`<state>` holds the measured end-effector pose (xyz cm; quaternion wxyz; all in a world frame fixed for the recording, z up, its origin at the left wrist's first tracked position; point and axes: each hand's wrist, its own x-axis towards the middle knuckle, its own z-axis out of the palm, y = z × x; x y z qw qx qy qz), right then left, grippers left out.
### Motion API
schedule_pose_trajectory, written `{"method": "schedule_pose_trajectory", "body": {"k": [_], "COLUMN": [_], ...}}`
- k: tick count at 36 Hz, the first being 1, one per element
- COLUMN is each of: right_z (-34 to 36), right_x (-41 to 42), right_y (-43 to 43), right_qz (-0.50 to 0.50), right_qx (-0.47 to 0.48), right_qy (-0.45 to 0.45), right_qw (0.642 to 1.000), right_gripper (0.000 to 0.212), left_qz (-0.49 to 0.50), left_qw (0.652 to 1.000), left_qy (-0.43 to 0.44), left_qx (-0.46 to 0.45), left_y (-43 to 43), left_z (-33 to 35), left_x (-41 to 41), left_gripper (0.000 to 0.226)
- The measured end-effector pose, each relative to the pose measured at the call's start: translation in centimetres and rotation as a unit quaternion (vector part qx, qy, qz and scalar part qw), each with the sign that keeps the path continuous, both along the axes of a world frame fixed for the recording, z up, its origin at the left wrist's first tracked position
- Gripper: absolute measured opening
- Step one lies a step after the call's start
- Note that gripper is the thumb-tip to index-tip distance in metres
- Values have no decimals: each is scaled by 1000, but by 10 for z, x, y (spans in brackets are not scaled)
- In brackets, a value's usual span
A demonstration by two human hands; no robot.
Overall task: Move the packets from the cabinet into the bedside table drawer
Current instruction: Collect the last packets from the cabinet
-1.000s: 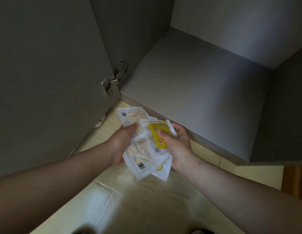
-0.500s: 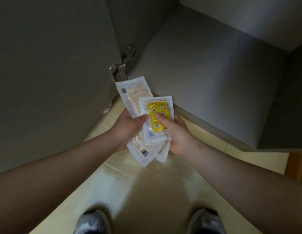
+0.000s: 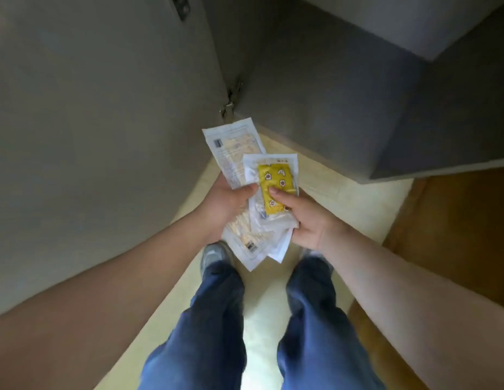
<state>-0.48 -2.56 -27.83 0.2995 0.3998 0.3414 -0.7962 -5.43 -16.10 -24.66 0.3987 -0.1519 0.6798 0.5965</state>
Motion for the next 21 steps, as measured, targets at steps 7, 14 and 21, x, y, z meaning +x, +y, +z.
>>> {"method": "schedule_pose_trajectory", "body": {"k": [7,14,21], "right_z": [129,224,298], "right_x": [51,89,108], "right_y": [-3,-9,-10], "right_qz": [-9,25,32], "right_qx": [-30,-9,-2], "right_qy": [-10,6,47], "right_qw": [999,1000,998], "right_gripper": [44,27,19], "left_qz": [-61,-77,-58], "left_qw": [997,996,998], "left_qy": [-32,-28,12], "left_qx": [42,26,32], "left_y": [-8,-25,-28], "left_z": [130,221,290], "left_x": [34,78,106], "left_gripper": [21,23,26]}}
